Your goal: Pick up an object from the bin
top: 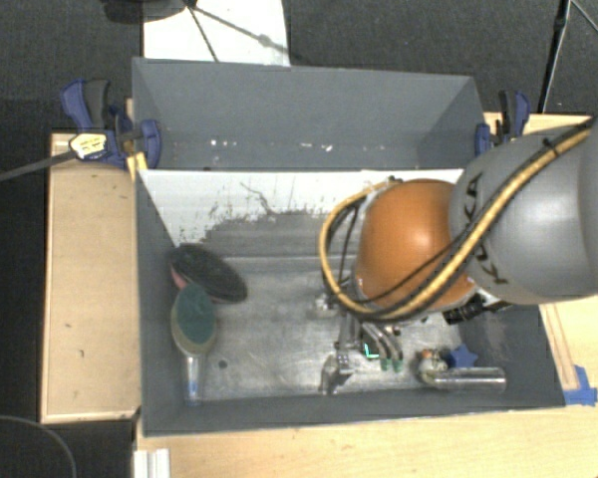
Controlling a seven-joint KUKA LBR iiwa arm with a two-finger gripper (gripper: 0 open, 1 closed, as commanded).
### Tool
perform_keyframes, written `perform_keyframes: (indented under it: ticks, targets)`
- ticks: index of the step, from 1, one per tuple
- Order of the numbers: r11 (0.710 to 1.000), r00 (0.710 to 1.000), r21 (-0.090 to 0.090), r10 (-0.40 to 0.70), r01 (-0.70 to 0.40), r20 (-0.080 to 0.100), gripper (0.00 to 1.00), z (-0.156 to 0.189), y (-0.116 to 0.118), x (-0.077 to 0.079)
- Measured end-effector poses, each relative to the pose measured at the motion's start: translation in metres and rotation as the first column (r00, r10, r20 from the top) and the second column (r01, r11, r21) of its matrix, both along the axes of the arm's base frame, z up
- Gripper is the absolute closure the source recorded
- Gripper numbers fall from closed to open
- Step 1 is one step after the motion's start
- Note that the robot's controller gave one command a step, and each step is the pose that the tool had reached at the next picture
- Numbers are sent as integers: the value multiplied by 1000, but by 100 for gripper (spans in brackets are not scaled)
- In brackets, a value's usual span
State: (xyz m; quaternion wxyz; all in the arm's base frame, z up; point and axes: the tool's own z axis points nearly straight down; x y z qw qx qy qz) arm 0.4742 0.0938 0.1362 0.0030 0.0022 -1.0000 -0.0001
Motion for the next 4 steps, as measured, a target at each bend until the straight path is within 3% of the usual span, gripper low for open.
perform_keyframes:
  ticks: [1,2,3,4]
  targets:
    - [990,990,-3,141,-141,6,0,-50,-81,35]
    - [999,998,0,-54,54,11,0,-47,-99,55]
    - [972,972,0,234,-234,14,0,-61,-138,69]
    - [831,831,-3,556,-556,12,0,-60,-144,84]
